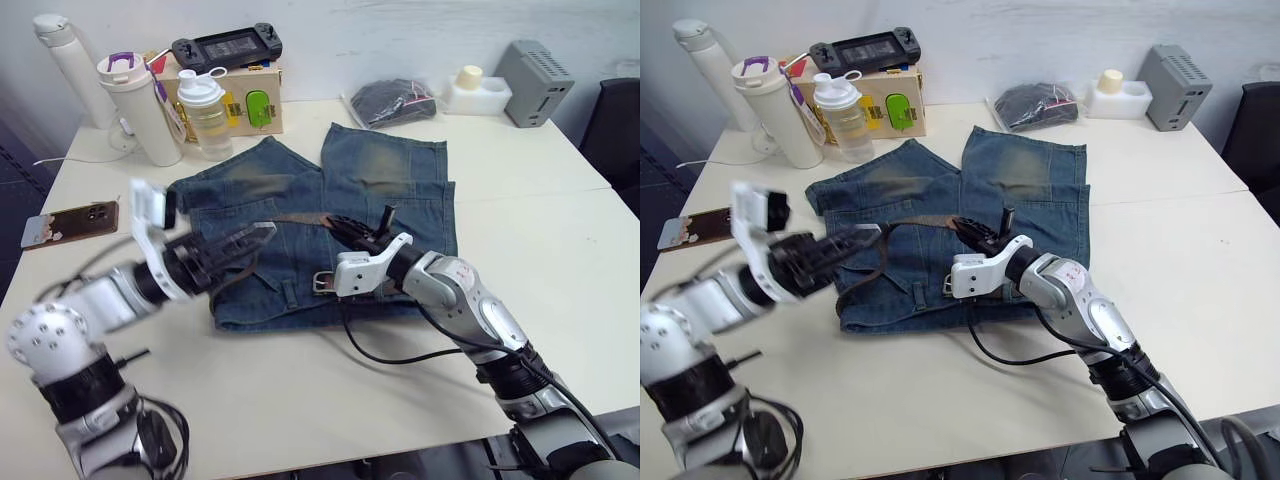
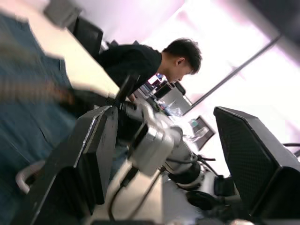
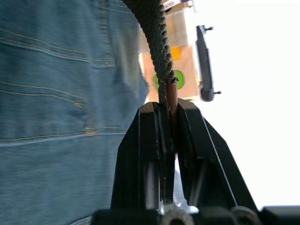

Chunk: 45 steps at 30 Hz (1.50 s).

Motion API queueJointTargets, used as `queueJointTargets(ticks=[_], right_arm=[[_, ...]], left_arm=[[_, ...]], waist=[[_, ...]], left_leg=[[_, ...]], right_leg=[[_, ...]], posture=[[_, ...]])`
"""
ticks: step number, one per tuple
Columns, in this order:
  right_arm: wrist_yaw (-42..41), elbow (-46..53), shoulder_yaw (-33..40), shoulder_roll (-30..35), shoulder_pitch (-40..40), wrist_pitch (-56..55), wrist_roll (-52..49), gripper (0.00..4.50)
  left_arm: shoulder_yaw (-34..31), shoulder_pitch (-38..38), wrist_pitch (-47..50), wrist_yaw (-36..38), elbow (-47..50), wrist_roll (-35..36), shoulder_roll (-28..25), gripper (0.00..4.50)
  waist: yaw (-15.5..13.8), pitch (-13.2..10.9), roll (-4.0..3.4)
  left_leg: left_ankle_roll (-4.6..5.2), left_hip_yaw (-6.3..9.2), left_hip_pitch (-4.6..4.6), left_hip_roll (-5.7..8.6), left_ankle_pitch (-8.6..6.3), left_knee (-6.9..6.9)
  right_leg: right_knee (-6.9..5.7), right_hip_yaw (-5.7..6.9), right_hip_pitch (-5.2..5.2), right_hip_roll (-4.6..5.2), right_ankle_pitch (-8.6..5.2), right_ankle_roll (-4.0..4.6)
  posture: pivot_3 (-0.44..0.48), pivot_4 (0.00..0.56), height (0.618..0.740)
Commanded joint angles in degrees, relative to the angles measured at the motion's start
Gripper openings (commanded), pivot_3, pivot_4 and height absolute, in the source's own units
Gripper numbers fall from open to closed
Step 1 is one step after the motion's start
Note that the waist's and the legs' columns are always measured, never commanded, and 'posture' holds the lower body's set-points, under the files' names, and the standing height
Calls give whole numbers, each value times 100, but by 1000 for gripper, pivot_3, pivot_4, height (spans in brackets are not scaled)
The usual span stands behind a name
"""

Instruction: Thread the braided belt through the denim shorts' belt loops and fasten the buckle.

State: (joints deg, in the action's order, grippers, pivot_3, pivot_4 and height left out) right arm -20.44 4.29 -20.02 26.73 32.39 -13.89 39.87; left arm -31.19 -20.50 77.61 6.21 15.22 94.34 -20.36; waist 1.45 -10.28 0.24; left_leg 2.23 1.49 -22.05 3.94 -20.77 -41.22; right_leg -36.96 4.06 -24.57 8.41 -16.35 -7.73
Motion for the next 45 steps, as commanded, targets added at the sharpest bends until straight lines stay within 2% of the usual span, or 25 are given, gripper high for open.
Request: queueJointTargets(ticks=[1, 4, 7, 12, 15, 21, 28, 29, 30, 31, 32, 35, 36, 38, 45], right_arm=[[252, 198, 153, 86, 130, -292, 11, 0], [267, 275, 182, 194, 104, -472, -25, 0], [259, 390, 191, 340, 42, -694, -35, 0], [312, 499, 215, 492, -77, -926, 7, 0], [341, 540, 253, 511, -130, -948, 29, 0], [358, 605, 337, 510, -214, -901, 51, 0], [304, 682, 367, 473, -243, -890, 28, 0], [302, 685, 367, 469, -241, -886, 28, 0], [298, 690, 366, 463, -238, -880, 26, 0], [296, 693, 366, 459, -235, -875, 25, 0], [293, 699, 366, 453, -230, -868, 27, 0], [285, 719, 368, 438, -229, -842, 32, 0], [281, 730, 368, 434, -234, -833, 35, 0], [271, 746, 366, 429, -240, -811, 45, 0], [184, 825, 373, 412, -295, -715, 14, 0]], left_arm=[[674, 406, -1403, -1996, 86, 1696, 13, 3588], [1060, 494, -2110, -2975, 265, 1866, 313, 3588], [1185, 444, -2892, -3981, 590, 1866, 1013, 3588], [1229, 303, -3790, -5052, 1128, 1866, 1859, 3588], [1103, 266, -4171, -5350, 1252, 1866, 2141, 3588], [959, 630, -4282, -5516, 1384, 1866, 2253, 3588], [961, 806, -3934, -5189, 1277, 1866, 2101, 3588], [959, 822, -3897, -5163, 1260, 1866, 2115, 3355], [955, 831, -3864, -5135, 1243, 1866, 2127, 3355], [950, 835, -3837, -5114, 1230, 1866, 2135, 2858], [948, 833, -3820, -5098, 1217, 1866, 2147, 2663], [975, 793, -3779, -5032, 1160, 1866, 2236, 1105], [999, 765, -3765, -5009, 1128, 1866, 2260, 972], [1014, 694, -3793, -5008, 1077, 1866, 2329, 36], [978, 456, -3737, -4785, 959, 1866, 2568, 36]], waist=[[-6, 0, 0], [-124, 0, 0], [-185, 2, 5], [-230, 3, 9], [-246, 3, 9], [-259, 3, 8], [-286, 2, 9], [-284, 2, 9], [-280, 2, 9], [-279, 2, 9], [-278, 3, 9], [-280, 2, 9], [-282, 2, 9], [-284, 2, 9], [-284, 2, 10]], left_leg=[[0, 0, 0, 1, 0, -1], [0, -1, 1, 11, 0, -8], [2, -1, 0, 27, 1, -18], [4, -23, -1, 26, 2, -20], [3, -35, 0, 19, 2, -19], [2, -39, 0, 15, 1, -15], [2, -38, 0, 15, 1, -20], [2, -38, 0, 15, 1, -19], [2, -39, 0, 15, 1, -19], [2, -39, 0, 15, 1, -17], [2, -38, 0, 14, 1, -17], [2, -39, 0, 11, 1, -17], [2, -39, 0, 11, 1, -17], [1, -39, 0, 12, 1, -17], [1, -39, 0, 11, 1, -15]], right_leg=[[1, -2, 0, 0, 0, 0], [2, -10, 5, -1, 0, 0], [6, -27, 9, -2, 1, -3], [9, -29, 6, -9, 4, -11], [12, -31, 5, -17, 4, -11], [21, -35, 3, -24, 4, -11], [47, -37, 6, -26, 4, -11], [47, -37, 5, -26, 4, -11], [48, -37, 5, -27, 4, -11], [49, -37, 5, -27, 4, -11], [49, -37, 5, -28, 4, -11], [50, -37, 5, -31, 4, -11], [50, -37, 5, -31, 4, -11], [51, -37, 6, -31, 4, -11], [54, -37, 5, -32, 4, -11]], posture=[[0, 150, 682], [0, 150, 682], [0, 150, 682], [0, 150, 682], [0, 150, 682], [0, 150, 682], [0, 150, 682], [0, 150, 682], [0, 150, 682], [0, 150, 682], [0, 150, 682], [0, 150, 682], [0, 150, 682], [0, 150, 682], [0, 150, 682]])
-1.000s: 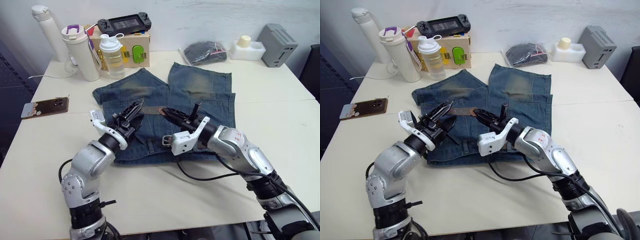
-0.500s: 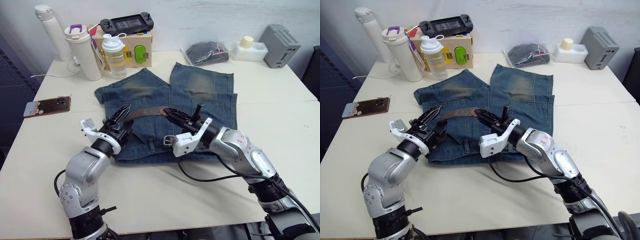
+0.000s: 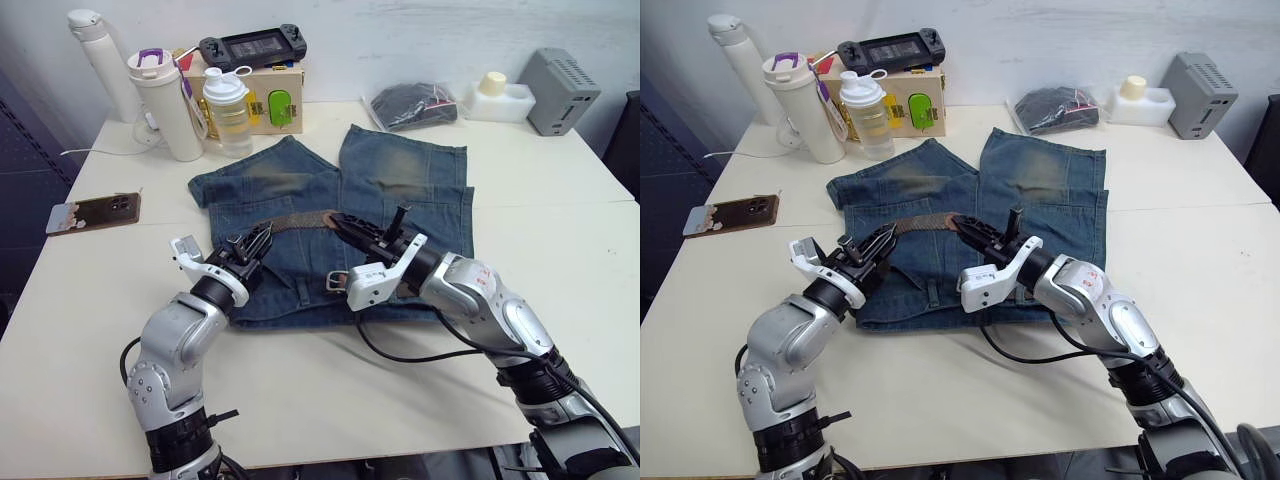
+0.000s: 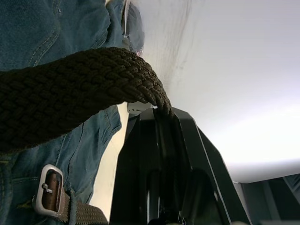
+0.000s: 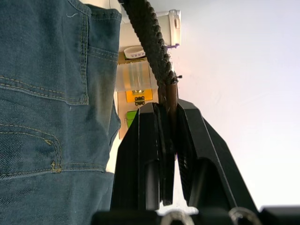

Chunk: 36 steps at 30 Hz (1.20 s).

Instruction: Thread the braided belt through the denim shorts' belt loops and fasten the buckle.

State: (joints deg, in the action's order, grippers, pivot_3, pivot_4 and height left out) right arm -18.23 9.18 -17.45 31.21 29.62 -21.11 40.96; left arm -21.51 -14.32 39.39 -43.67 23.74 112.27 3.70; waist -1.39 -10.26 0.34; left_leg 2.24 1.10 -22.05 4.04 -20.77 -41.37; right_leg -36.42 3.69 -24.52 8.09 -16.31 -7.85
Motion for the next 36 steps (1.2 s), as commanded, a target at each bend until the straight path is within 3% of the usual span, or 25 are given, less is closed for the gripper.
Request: queueJointTargets(ticks=[1, 8, 9, 11, 15, 19, 26, 36], right_arm=[[-121, 367, 139, -69, -62, 82, -238, 0], [-647, 516, 221, -163, -262, 511, -853, 2772], [-761, 519, 299, -169, -343, 696, -1029, 3133], [-999, 516, 466, -139, -491, 987, -1427, 4318], [-2016, 864, 900, -83, -881, 2155, -2939, 4318], [-2974, 1595, 1508, 76, -1012, 4024, -4889, 4318], [-3932, 2175, 1880, 755, -1332, 5886, -6800, 4318], [-3801, 2334, 1975, 1150, -1571, 6409, -7186, 4318]], left_arm=[[2, -200, 36, 191, 138, 73, 228, 36], [-151, -72, -26, 381, 474, 73, 122, 0], [-259, 128, 42, 485, 546, 73, -109, 0], [-526, 524, 194, 675, 577, 73, -561, 0], [-1060, 1552, 767, 1521, 348, 73, -1695, 0], [-1361, 2378, 896, 2155, 128, 73, -2164, 0], [-926, 2527, 673, 2248, 159, 73, -2214, 0], [-210, 2246, 165, 1974, 185, 71, -2197, 0]], waist=[[0, 0, 0], [1, -1, 1], [1, -1, 1], [3, -1, 1], [53, -1, -3], [51, -5, -10], [-34, -6, -11], [-7, -6, -12]], left_leg=[[0, 0, 0, 0, 0, 0], [-1, 0, 0, -6, 0, 0], [-1, 0, 0, -6, 0, 1], [-2, 0, 0, -10, -1, 3], [-12, -1, 0, -38, -6, 12], [-30, 9, -1, -73, -16, 15], [-33, 44, -2, -77, -18, 14], [-36, 45, -2, -77, -19, 30]], right_leg=[[1, 0, 0, 0, 0, 0], [5, 0, 1, -4, 0, 0], [5, 0, 1, -5, 0, 0], [10, 0, 1, -7, 0, 0], [27, -4, 1, -35, -1, 5], [39, -27, 6, -50, -11, 32], [54, -23, 22, -25, -13, 48], [49, -15, 14, -14, -18, 60]], posture=[[0, 150, 682], [0, 150, 682], [0, 150, 682], [0, 150, 682], [0, 150, 682], [0, 150, 682], [0, 150, 682], [0, 150, 682]])
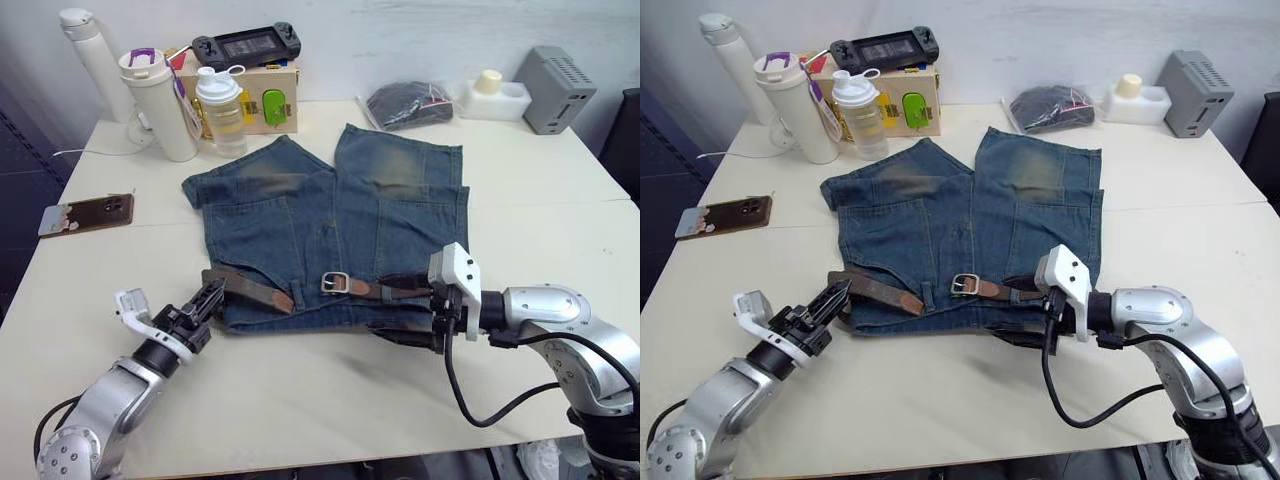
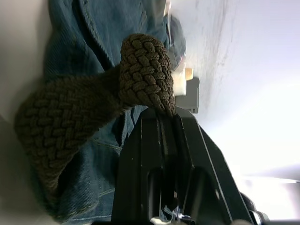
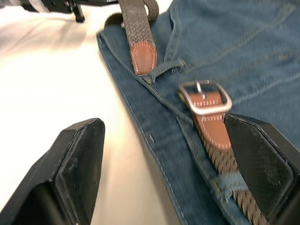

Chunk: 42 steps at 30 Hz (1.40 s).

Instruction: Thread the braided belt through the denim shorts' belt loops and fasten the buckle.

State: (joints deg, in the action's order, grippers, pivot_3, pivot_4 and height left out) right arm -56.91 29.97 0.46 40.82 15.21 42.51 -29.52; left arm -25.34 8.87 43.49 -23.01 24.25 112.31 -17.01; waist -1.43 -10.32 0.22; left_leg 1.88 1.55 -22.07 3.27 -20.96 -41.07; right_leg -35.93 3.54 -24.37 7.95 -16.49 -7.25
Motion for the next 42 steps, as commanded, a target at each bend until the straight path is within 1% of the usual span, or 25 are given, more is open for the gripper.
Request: queueJointTargets(ticks=[1, 7, 13, 17, 22, 28, 30, 34, 37, 39, 42], right_arm=[[103, 289, 230, 178, -144, 96, -211, 4318], [321, 321, 322, 180, -200, 94, -286, 4318], [560, 354, 385, 163, -222, 107, -365, 4318], [695, 381, 365, 143, -211, 114, -452, 4318], [854, 451, 395, 146, -216, 153, -612, 4318], [956, 462, 383, 190, -192, 146, -716, 4318], [976, 440, 372, 190, -153, 134, -723, 4318], [1012, 439, 348, 207, -132, 112, -693, 4318], [1039, 460, 340, 231, -144, 106, -662, 4318], [1053, 476, 295, 258, -171, 65, -582, 4318], [1055, 518, 109, 366, -229, -117, -266, 4318]], left_arm=[[182, -79, -268, -64, 82, 66, -150, 0], [257, -73, -301, 186, -39, -152, -352, 0], [533, -73, -280, 587, -65, -830, -538, 0], [750, -97, -398, 629, -3, -1076, -390, 0], [759, -108, -743, 557, 56, -1302, -105, 0], [756, -101, -883, 601, 40, -1491, -40, 0], [823, -87, -790, 719, 6, -1710, -151, 0], [1278, -51, -446, 1178, 76, -2396, -416, 0], [1466, -46, -355, 1323, 83, -2567, -414, 0], [1612, -123, -256, 1496, 45, -2802, -475, 0], [1758, -286, -157, 1719, -8, -3079, -510, 0]], waist=[[-4, 0, 0], [-10, 0, 0], [-11, 0, 0], [-12, 0, 0], [-19, 0, 1], [-19, 0, 0], [-18, 0, 0], [-19, 0, 0], [-24, 0, 0], [-23, 0, 0], [-28, 0, -1]], left_leg=[[0, 0, 0, 0, 0, 0], [-1, 0, 0, 0, 1, -1], [-2, 0, 0, 0, 1, 0], [-2, 0, 0, 0, 1, -1], [-2, 0, -1, 0, 1, -1], [-2, 0, -1, -1, 1, 0], [-2, 0, -1, 0, 1, 0], [-2, 0, -1, 0, 1, 0], [-2, 0, -1, 2, 1, 0], [-2, 0, -3, 2, 1, 1], [-2, 0, -3, 1, 1, 4]], right_leg=[[0, 0, 0, 0, 0, 0], [0, 2, 0, -1, 0, 0], [1, 3, 1, -2, 0, 0], [2, 3, 1, -1, 0, 0], [3, 4, 1, 0, 0, -1], [2, 5, 1, 0, 0, -1], [3, 5, 1, 0, 0, -1], [1, 5, 1, -2, 0, 0], [4, 5, 2, 0, 0, -1], [5, 5, 2, 2, 0, -1], [4, 7, 0, 2, 0, 0]], posture=[[0, 150, 682], [0, 150, 682], [0, 150, 682], [0, 150, 682], [0, 150, 682], [0, 150, 682], [0, 150, 682], [0, 150, 682], [0, 150, 682], [0, 150, 682], [0, 150, 682]])
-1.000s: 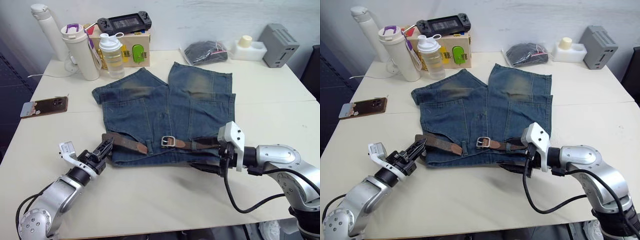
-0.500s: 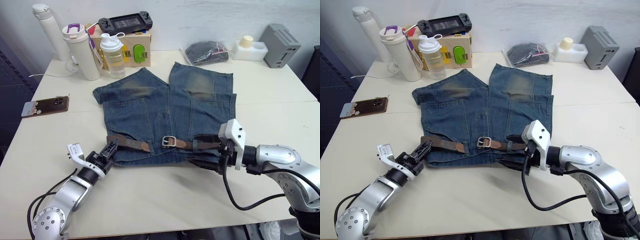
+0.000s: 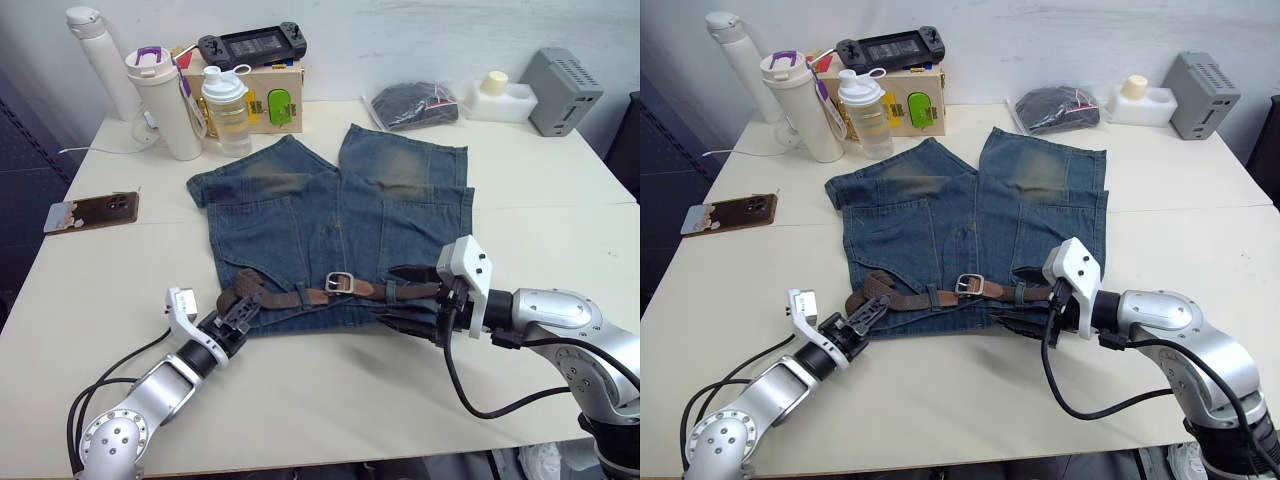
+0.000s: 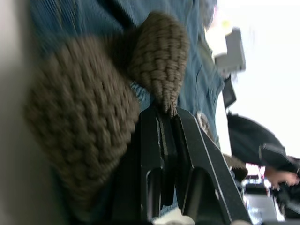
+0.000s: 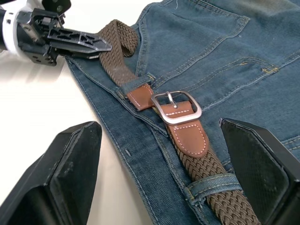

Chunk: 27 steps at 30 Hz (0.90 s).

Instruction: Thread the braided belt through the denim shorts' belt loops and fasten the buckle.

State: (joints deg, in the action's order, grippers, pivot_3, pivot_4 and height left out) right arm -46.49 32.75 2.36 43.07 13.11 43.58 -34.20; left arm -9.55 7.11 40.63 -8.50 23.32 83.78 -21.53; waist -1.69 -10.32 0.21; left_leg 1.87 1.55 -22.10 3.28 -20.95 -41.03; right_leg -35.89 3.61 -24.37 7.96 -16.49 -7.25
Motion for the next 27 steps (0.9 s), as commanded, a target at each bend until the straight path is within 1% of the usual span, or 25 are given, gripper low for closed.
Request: queueJointTargets(ticks=[1, 4, 6, 8, 11, 13, 15, 20, 24, 27], right_arm=[[24, 259, -164, 147, -36, -294, 302, 4318], [42, 271, -336, 134, -44, -438, 479, 4318], [72, 242, -502, 124, -11, -595, 678, 4318], [99, 210, -643, 117, 8, -758, 877, 4318], [116, 146, -788, 110, 20, -996, 1145, 4318], [134, 99, -873, 110, 28, -1178, 1354, 4318], [166, 46, -1006, 125, 46, -1472, 1683, 4318], [308, -176, -1335, 92, 130, -2374, 2587, 4318], [414, -397, -1567, 58, 153, -3059, 3227, 4318], [656, -576, -1714, -21, 176, -3721, 3808, 4318]], left_arm=[[232, -237, 191, 397, 27, -353, -116, 0], [361, -596, 338, 731, -173, -720, -257, 0], [508, -929, 438, 1051, -377, -1088, -409, 0], [537, -1195, 519, 1237, -565, -1239, -440, 0], [551, -1446, 610, 1566, -731, -1462, -462, 0], [664, -1552, 671, 1856, -762, -1739, -540, 0], [804, -1677, 683, 2163, -844, -2056, -620, 0], [1009, -2023, 739, 2903, -1091, -2550, -706, 0], [1003, -2274, 781, 3168, -1333, -2830, -610, 0], [995, -2291, 829, 3305, -1384, -2977, -571, 0]], waist=[[0, 0, 0], [-6, 0, 0], [-1, 0, 0], [-6, 0, 0], [-8, 0, 0], [-5, 0, 0], [-10, 0, -1], [-35, 0, 0], [-46, 0, 0], [-42, 0, 0]], left_leg=[[0, 0, 0, 0, 0, 0], [1, 0, 0, 0, 1, 0], [1, 0, 0, 1, 2, 0], [2, 1, -1, 2, 2, 0], [3, 1, -1, 2, 3, -1], [3, 1, -1, 3, 3, 0], [2, 2, -1, 2, 4, 0], [3, 2, -1, 6, 7, -2], [3, 2, -1, 7, 7, -1], [2, 3, -1, 6, 7, 0]], right_leg=[[0, 0, 0, 0, 0, 0], [-1, 3, 0, -1, 0, 0], [-2, 2, -1, -1, 0, 0], [-3, 4, -1, -3, 0, 0], [-3, 4, -1, -7, 1, -1], [-3, 4, -1, -7, 1, -1], [-4, 6, -1, -11, 1, -2], [-4, 6, 1, -27, 2, -3], [-4, 7, 0, -30, 2, -4], [-4, 9, 0, -31, 2, -4]], posture=[[0, 150, 682], [0, 150, 682], [0, 150, 682], [0, 150, 682], [0, 150, 682], [0, 150, 682], [0, 150, 682], [0, 150, 682], [0, 150, 682], [0, 150, 682]])
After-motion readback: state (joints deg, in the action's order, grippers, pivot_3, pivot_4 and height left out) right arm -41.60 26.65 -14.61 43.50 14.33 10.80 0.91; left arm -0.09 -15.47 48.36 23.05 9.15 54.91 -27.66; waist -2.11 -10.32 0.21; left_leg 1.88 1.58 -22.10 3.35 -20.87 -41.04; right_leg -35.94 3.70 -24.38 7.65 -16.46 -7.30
